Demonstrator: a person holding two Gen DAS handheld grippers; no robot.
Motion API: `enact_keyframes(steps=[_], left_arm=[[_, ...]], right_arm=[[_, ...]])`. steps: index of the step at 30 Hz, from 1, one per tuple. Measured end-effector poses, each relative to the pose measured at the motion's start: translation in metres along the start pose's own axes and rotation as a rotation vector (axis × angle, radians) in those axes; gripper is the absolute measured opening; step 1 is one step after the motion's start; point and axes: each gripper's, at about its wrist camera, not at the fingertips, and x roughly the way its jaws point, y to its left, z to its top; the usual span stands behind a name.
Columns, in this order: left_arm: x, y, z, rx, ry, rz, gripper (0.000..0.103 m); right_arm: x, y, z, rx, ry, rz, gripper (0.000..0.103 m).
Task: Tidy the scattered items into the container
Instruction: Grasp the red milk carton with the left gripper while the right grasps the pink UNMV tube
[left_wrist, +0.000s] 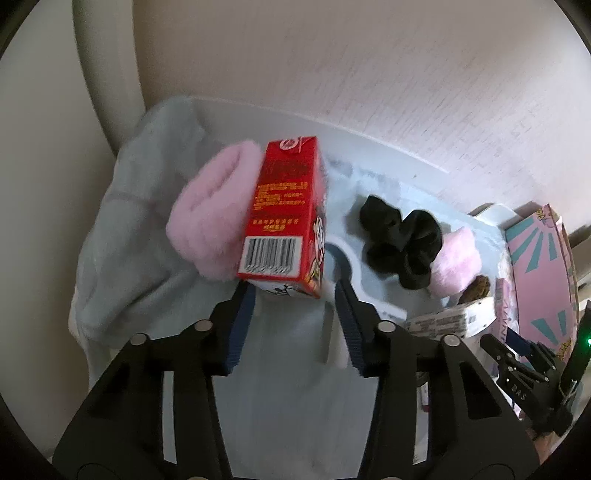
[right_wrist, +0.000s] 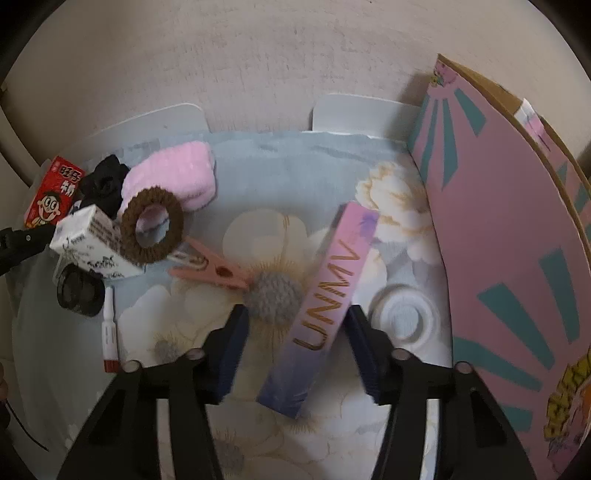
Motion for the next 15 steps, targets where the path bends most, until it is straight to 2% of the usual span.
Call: enact_keyframes(steps=[4,6,8,10,11,15], left_arm=[[0.003,-0.003,0.006,0.002,0.003,-0.014,0.04],[0.007,0.0,0.011,-0.028,0.014,-0.025,0.044],[0.011,0.01,0.019,-0.065,0.015,-0.03,0.053],[0.013,0.015,0.028,-0.093,0.002,-0.036,0.054],[0.01,0.019,0.022,-0.098,-0.003,-0.039,0.054],[0.016,0.019,0.029,-0.074,-0.008,-0.025,0.054]], right_arm=[[0.002,-0.002,0.008,0.006,-0.003,0.001,0.032],[0.003,-0.004,0.01,0.01,0.001,0.002,0.032],[0.003,-0.004,0.012,0.008,0.006,0.0,0.032],[0.003,-0.004,0.012,0.006,0.006,0.0,0.032],[0.003,-0.005,0.012,0.005,0.004,0.0,0.032],[0.003,-0.006,0.012,0.0,-0.002,0.001,0.032]])
